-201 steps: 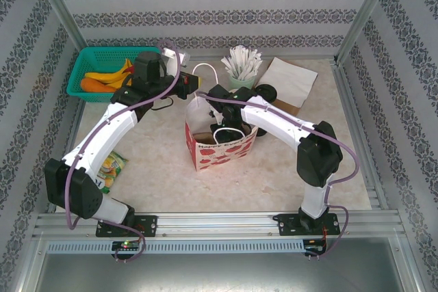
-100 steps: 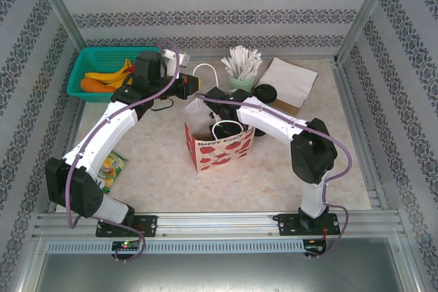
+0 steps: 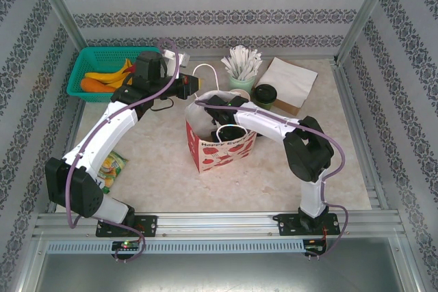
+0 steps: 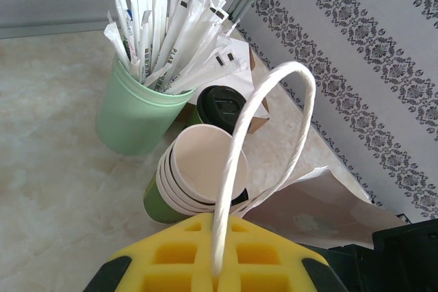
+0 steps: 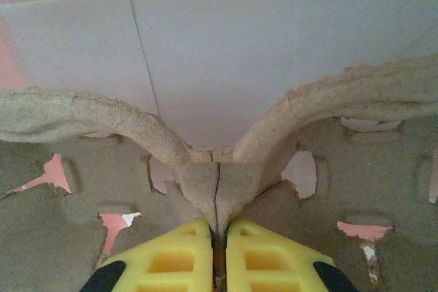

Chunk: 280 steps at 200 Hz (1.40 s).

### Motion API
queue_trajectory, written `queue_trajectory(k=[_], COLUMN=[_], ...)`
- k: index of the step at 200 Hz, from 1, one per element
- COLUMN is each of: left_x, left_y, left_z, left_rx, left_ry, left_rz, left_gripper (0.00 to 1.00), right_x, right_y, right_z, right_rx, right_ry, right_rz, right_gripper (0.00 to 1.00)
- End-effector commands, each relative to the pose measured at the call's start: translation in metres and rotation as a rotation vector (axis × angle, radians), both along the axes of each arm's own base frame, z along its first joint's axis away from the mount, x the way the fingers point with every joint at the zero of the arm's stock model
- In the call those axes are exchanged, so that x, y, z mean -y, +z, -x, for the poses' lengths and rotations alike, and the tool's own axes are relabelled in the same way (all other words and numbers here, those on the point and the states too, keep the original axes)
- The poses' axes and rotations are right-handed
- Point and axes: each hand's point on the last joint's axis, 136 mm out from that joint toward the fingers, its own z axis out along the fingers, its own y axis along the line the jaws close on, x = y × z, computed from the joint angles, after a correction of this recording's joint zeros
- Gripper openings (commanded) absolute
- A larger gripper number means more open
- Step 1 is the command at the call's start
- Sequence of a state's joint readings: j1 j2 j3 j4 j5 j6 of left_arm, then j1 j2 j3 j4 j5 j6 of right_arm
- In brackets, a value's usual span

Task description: Pack the takeout coffee

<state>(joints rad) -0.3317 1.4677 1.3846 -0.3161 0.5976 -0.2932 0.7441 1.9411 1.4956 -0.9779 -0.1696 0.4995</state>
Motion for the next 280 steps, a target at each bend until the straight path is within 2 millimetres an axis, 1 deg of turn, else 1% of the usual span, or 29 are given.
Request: queue_trajectory(k=[1, 61, 76, 87, 94, 107, 117, 130, 141, 154, 163, 171, 235, 280], left_x=[-0.002, -0.002, -0.002, -0.001, -0.002, -0.001, -0.001, -0.001, -0.001, -0.001, -0.001, -0.001, 0.0, 0.001], left_y=[0.012, 0.01, 0.008, 0.008, 0.008, 0.008, 0.007, 0.007, 0.008, 0.008, 0.007, 0.008, 0.008, 0.007], left_z=[0.001, 0.003, 0.003, 0.003, 0.003, 0.004, 0.003, 0.003, 0.003, 0.003, 0.002, 0.002, 0.003, 0.003], left_rx=[0.009, 0.006, 0.002, 0.002, 0.001, 0.003, 0.002, 0.002, 0.003, 0.006, 0.002, 0.003, -0.001, -0.006], left_ry=[-0.002, -0.011, -0.013, -0.016, -0.016, -0.019, -0.019, -0.021, -0.023, -0.024, -0.024, -0.025, -0.029, -0.037], left_rz=[0.014, 0.011, 0.008, 0.007, 0.006, 0.004, 0.002, 0.0, -0.002, -0.003, -0.005, -0.006, -0.006, -0.002], left_gripper=[0.0, 0.0, 0.0, 0.0, 0.0, 0.0, 0.0, 0.0, 0.0, 0.0, 0.0, 0.0, 0.0, 0.0], right_x=[0.008, 0.002, -0.007, -0.012, -0.014, -0.013, -0.01, -0.006, -0.002, 0.002, 0.003, 0.004, 0.007, 0.011], right_y=[-0.013, -0.005, 0.005, 0.016, 0.024, 0.034, 0.039, 0.04, 0.035, 0.028, 0.021, 0.017, -0.006, -0.02], right_z=[0.003, 0.002, 0.001, -0.001, -0.002, -0.004, -0.005, -0.004, -0.002, 0.001, 0.004, 0.006, 0.02, 0.018], right_rx=[-0.009, -0.003, -0.007, 0.005, 0.017, 0.043, 0.063, 0.075, 0.067, 0.046, 0.031, 0.02, -0.07, -0.074], right_ry=[-0.022, -0.029, -0.039, -0.049, -0.051, -0.056, -0.053, -0.04, -0.025, -0.013, -0.005, -0.001, 0.021, 0.012], right_rz=[0.06, 0.027, -0.019, -0.051, -0.067, -0.075, -0.072, -0.057, -0.041, -0.015, -0.001, 0.006, 0.054, 0.107], right_gripper=[0.12, 0.21, 0.24, 0.33, 0.37, 0.4, 0.4, 0.38, 0.33, 0.19, 0.07, 0.0, 0.0, 0.0])
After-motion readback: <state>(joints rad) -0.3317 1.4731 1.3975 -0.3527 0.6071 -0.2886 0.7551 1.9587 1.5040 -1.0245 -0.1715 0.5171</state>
